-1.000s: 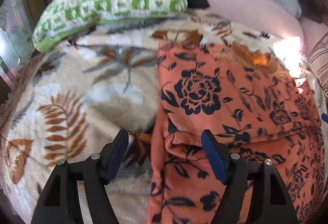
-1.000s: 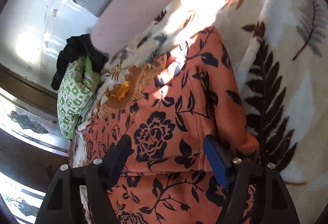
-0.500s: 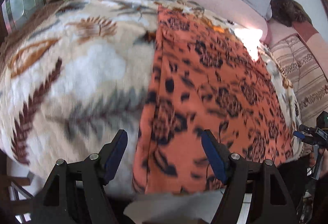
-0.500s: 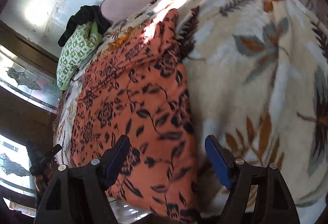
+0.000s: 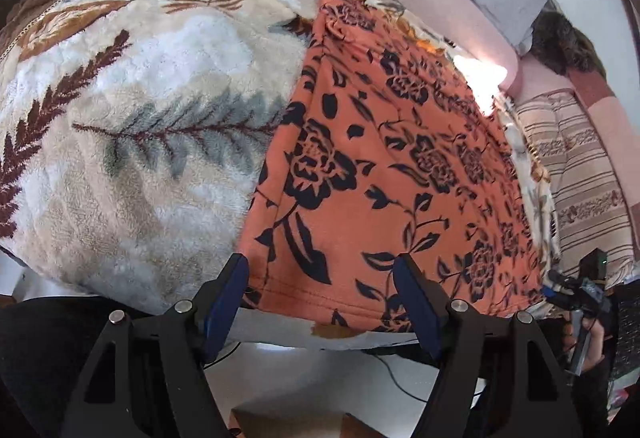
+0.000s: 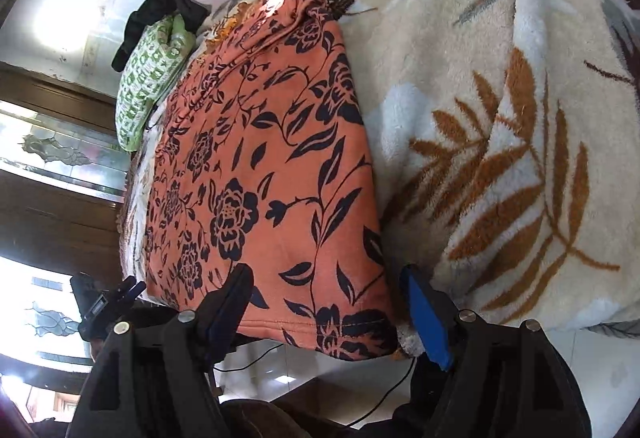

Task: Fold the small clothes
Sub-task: 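Grasp the shirt hem with the left tool while the right tool grasps it too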

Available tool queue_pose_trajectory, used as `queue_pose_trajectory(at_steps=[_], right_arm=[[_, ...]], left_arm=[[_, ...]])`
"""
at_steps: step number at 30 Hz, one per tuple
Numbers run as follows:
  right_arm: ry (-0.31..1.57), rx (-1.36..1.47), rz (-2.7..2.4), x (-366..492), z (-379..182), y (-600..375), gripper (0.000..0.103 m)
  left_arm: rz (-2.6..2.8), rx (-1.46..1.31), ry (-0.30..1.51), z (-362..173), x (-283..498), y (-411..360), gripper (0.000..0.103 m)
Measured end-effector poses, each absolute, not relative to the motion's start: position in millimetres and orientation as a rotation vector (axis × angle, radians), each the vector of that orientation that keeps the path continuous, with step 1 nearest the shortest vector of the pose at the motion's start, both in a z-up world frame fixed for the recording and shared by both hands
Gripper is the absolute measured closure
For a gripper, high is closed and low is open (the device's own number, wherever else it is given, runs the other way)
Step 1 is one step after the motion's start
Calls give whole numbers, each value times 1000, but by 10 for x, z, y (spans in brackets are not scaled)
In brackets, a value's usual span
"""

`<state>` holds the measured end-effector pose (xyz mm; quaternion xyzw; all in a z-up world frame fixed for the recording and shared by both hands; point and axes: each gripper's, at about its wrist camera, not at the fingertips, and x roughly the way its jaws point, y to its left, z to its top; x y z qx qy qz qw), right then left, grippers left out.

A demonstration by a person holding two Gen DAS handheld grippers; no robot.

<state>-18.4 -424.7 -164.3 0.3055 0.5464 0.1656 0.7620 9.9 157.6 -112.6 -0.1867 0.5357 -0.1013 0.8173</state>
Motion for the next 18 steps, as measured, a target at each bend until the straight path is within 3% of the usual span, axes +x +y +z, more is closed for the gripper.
queue_pose_trajectory(at_steps=[8,10,11,13,14,15,18], right_arm=[[1168,673,391,-193,-1616,-4210,25],[1168,676,401,-183,-1621,-4203,25],[1177,675,401,-168,-1631,-4191,26],[1200,662,407,-133,-1649,-4149,31],[1212,650,407,-122,-1656,-4125,37],[1224,636,407,-118,-1664,-4102,45],[1238,620,393,-129,-1695,-4101,69]], left_arm=[[-141,-352,1093,-1106,36,1603,29],[-149,-335,1150,-1222,91,1568,29],[-146,-336,1182,-1292,120,1557,33],[-94,-297,1196,-1337,122,1546,66],[-94,-294,1194,-1330,123,1554,71],[-115,-320,1195,-1327,128,1573,88],[-134,-333,1199,-1284,140,1565,91]])
